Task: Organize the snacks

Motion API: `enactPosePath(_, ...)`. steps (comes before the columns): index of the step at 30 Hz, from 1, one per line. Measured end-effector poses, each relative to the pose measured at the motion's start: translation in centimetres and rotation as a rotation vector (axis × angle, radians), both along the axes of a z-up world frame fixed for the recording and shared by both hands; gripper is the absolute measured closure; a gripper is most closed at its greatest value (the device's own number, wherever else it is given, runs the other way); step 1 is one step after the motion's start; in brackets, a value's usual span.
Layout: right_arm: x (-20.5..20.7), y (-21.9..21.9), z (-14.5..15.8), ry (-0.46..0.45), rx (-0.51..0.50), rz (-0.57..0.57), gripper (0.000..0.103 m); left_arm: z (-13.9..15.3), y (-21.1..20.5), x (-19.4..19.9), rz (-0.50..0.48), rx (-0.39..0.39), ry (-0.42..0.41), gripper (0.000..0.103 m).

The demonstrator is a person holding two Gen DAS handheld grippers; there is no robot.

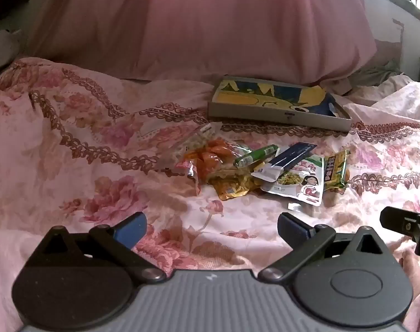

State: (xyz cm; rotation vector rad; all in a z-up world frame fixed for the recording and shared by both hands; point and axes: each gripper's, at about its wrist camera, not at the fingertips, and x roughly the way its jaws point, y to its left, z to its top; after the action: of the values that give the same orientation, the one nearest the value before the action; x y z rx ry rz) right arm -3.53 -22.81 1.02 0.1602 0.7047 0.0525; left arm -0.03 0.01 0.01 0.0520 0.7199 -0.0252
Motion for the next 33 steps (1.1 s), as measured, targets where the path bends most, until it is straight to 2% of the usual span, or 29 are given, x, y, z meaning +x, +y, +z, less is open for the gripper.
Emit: enactPosePath(33, 0.15, -0.03, -0.18, 0.008, -0.002, -0.002, 0.0, -0.01, 0.0, 0.03, 0.001, 0.003, 0.009, 0.0)
